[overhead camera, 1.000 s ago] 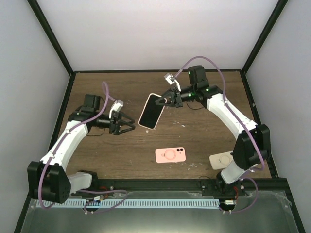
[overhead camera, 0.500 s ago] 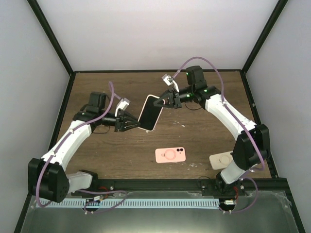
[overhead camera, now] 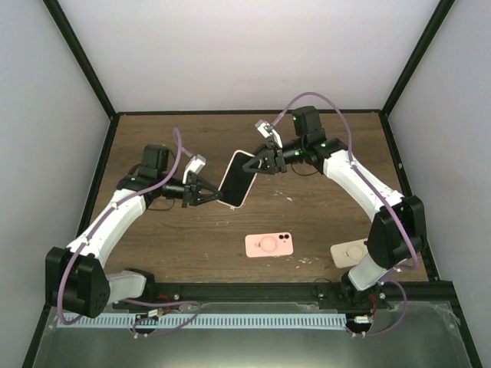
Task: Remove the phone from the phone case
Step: Remove the phone case from the phone.
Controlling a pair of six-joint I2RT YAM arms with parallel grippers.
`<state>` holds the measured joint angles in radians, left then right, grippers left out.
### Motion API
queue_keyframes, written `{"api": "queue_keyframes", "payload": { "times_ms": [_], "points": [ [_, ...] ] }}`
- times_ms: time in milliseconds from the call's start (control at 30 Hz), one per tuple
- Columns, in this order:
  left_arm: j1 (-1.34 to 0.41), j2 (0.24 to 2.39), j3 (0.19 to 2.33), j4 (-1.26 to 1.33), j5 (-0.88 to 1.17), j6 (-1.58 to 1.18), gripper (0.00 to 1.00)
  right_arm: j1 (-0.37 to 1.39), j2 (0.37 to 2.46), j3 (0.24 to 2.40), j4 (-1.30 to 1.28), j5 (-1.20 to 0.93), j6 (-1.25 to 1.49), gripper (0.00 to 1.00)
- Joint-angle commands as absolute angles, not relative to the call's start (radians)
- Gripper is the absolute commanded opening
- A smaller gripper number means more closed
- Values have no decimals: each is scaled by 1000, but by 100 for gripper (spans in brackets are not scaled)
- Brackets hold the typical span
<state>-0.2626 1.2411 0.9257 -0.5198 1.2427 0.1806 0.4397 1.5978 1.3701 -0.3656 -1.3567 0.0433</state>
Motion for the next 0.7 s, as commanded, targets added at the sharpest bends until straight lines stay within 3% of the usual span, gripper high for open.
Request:
{"api": "queue_keyframes", "payload": {
  "times_ms": [0, 233, 433, 567, 667],
  "points": [
    [-267, 1241, 946, -492, 1281, 180, 0, 461, 1578, 1358, -393, -1387, 17, 36],
    [-267, 1241, 943, -484, 1276, 170, 0, 483, 1580, 1348, -400, -1368, 6, 33],
    [-264, 1238, 942, -492, 1264, 177, 1, 483, 1585, 1366, -404, -1367, 9, 6],
    [-217, 1236, 957, -573, 1264, 234, 34, 481, 1588, 1395, -433, -1375, -4, 1],
    [-148, 1238, 953, -635, 1294, 297, 43, 475, 1586, 1417, -441, -1382, -1, 1]
  ]
}}
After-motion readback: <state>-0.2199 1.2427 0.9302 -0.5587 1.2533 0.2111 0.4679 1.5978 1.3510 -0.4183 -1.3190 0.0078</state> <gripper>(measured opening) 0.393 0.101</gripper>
